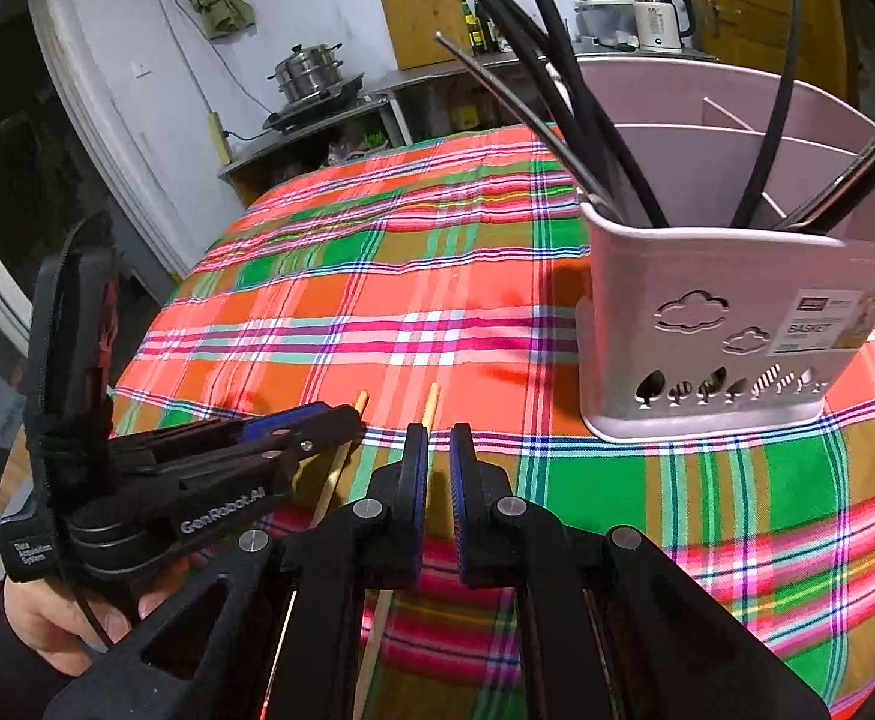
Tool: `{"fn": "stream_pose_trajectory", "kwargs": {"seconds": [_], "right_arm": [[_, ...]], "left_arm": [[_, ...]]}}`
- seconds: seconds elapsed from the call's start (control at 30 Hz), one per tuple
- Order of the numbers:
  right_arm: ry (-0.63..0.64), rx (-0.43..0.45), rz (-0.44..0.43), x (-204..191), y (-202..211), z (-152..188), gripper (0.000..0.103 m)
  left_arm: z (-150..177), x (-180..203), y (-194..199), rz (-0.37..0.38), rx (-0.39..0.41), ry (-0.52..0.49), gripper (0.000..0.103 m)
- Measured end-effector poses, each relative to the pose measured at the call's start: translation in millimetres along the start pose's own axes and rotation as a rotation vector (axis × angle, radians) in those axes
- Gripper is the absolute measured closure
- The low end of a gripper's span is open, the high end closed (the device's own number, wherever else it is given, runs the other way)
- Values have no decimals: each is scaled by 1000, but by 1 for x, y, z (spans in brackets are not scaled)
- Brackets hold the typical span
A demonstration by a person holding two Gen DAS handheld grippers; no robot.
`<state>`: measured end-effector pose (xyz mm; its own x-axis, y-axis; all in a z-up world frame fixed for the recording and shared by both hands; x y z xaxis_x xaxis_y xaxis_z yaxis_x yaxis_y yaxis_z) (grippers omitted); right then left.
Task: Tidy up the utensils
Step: 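Close the left tool on a light wooden chopstick while the right tool grasps another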
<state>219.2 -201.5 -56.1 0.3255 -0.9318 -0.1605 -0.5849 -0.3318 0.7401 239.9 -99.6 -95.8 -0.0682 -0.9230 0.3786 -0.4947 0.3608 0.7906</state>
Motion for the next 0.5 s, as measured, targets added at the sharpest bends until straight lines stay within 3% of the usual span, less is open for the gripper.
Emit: {"fn": "stream_pose_trajectory", "kwargs": {"seconds": [0.1,0.17,0.27,0.5], "right_arm": [[0,-9,0,-1,-6,-1,96],[3,-14,-2,-2,-10,-2,96],[10,-22,-8,-6,-17,-3,96],[21,-54,-4,-10,-39,-8,96]], "left_arm": [[0,0,-1,-12,11,-26,84],[-1,-2,-2,-30,15,-45,92],[-2,-9,1,-38,20,-45,94],[-8,-32,8,-60,25,-28,95]]}}
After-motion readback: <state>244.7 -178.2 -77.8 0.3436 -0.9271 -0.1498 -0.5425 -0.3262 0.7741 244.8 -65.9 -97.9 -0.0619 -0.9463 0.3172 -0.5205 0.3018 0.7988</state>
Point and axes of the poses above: each gripper's, at about its wrist camera, not at the fingertips, and y roughly against the way its jaws point, x to its right, z to its underside, the point moved 7 cm from there along -y, roughly the way its jaws point, and after that the axes turned 9 degrees about y, right-handed, at the moved point
